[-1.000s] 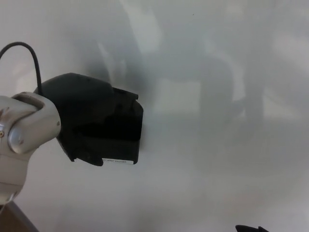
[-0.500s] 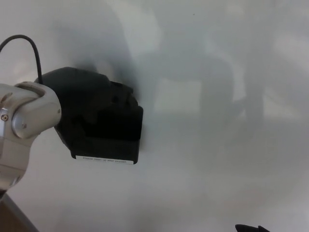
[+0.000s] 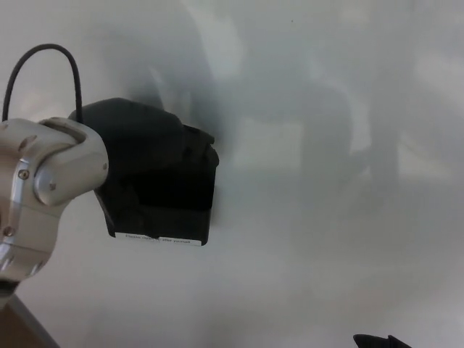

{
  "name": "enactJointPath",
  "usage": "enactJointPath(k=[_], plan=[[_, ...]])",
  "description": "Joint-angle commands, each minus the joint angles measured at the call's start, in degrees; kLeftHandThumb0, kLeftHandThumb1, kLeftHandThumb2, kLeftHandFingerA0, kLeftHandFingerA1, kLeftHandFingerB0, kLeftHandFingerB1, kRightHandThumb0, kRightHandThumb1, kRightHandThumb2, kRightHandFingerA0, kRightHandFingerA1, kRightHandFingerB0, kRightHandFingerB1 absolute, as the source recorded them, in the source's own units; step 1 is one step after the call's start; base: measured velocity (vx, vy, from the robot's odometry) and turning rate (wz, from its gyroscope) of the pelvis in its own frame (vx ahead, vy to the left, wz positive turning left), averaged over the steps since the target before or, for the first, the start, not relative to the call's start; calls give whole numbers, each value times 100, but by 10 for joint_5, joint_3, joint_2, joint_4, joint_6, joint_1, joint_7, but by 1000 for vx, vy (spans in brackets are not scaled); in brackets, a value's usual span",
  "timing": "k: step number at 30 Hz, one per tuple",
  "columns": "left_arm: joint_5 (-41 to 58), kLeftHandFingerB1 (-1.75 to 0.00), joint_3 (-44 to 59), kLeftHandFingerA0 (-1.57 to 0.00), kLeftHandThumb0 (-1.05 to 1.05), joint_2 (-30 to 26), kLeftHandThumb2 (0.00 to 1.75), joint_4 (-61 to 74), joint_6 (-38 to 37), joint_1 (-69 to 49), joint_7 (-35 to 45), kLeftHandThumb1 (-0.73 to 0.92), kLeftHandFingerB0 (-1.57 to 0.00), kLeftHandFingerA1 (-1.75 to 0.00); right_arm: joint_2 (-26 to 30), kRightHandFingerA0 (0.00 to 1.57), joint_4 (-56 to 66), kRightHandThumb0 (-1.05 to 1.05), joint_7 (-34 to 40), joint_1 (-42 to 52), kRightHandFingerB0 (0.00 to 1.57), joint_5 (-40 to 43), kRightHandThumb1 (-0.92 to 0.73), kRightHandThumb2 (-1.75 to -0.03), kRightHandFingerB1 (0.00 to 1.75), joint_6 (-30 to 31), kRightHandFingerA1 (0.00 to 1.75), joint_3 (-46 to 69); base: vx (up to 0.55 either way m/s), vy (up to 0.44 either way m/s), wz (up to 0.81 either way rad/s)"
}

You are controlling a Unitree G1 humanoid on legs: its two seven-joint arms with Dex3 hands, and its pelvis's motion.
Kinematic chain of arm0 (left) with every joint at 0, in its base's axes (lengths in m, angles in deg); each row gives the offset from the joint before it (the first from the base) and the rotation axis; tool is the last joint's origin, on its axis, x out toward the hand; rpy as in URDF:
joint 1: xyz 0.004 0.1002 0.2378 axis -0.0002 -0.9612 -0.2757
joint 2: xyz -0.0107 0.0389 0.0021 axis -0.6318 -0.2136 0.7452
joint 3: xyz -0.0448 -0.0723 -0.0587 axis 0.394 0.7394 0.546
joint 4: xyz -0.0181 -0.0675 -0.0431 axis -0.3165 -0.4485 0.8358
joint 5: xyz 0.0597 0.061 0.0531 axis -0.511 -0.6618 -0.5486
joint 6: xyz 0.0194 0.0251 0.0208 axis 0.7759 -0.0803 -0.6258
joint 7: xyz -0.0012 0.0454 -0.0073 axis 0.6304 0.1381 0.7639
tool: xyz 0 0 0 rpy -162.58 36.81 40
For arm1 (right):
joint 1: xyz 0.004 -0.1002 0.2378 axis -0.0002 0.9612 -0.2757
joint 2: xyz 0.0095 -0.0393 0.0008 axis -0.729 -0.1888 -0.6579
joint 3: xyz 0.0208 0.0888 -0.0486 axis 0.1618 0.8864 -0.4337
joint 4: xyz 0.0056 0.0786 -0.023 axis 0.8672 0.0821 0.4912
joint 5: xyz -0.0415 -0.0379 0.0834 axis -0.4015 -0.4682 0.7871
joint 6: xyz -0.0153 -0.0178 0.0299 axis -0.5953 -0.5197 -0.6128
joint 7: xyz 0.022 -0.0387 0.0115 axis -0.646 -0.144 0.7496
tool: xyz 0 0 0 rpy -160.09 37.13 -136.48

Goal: A magnetic marker holder is on the left hand side of the white board, the robot put the index and middle finger into the opening of the container and pull off the magnetic holder and hand it to a human on the left hand side.

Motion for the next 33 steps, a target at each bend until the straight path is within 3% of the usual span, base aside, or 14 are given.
enactJointPath(k=[1,7,8,10,14,15,17,19,20,21,25,27,31,33], plan=[[-11,-36,-14,-62,-55,-12,67,-2,58,18,71,37,-17,-75,11,75,1,-50,-1,0,54,2,-75,-64,38,-10,52,2,0,0,0],[-10,-33,-26,-28,-55,-13,66,-9,106,31,121,38,-9,-44,11,75,1,-52,3,-3,53,-1,-75,-64,38,-9,51,0,0,0,0],[-10,-42,-29,-57,-31,-13,80,-10,117,33,132,25,0,-73,11,75,1,-52,3,-3,55,-1,-75,-63,38,-9,51,0,0,0,0],[-10,-46,-31,-79,-29,-14,82,-9,123,32,138,22,0,-85,10,75,2,-52,3,-3,54,0,-75,-64,38,-9,50,1,0,0,0],[-16,-46,-36,-73,-30,-21,82,-4,127,27,145,22,0,-85,10,77,2,-52,0,-3,55,2,-74,-63,39,-8,52,2,0,0,0],[-19,-27,-38,-58,-57,-23,55,-4,128,27,148,46,-16,-59,10,75,2,-51,0,-3,55,2,-74,-63,39,-9,51,2,0,0,0],[-23,-27,-41,-53,-57,-28,55,-5,129,28,150,46,-17,-67,10,76,2,-51,0,-5,55,1,-74,-63,39,-9,51,2,0,0,0],[-23,-42,-41,-66,-37,-30,81,-7,132,29,150,26,0,-81,11,76,2,-51,2,-7,56,0,-75,-63,39,-10,51,1,0,0,0],[-22,-42,-41,-66,-37,-31,81,-7,133,28,149,26,0,-81,11,76,2,-51,2,-8,56,-1,-75,-63,39,-9,51,1,0,0,0],[-21,-27,-40,-65,-55,-32,55,-11,134,28,148,46,-17,-75,10,76,3,-51,0,-9,56,1,-74,-64,38,-7,51,2,0,0,0],[-16,-35,-42,-65,-65,-34,72,-27,131,33,150,42,-11,-70,8,77,4,-51,-2,-10,57,3,-74,-63,39,-8,52,3,0,0,0],[-11,-27,-40,-72,-56,-33,55,-32,133,33,151,48,-16,-65,8,77,4,-51,-2,-9,58,3,-74,-63,39,-11,53,3,0,0,0],[6,-36,-30,-75,-67,-30,73,-44,126,31,149,43,-11,-74,9,78,4,-50,2,-9,58,0,-74,-63,39,-13,53,2,0,0,0],[8,-29,-31,-76,-70,-31,61,-50,124,34,151,46,-13,-72,9,77,4,-50,1,-8,58,1,-74,-63,39,-15,52,2,0,0,0]])
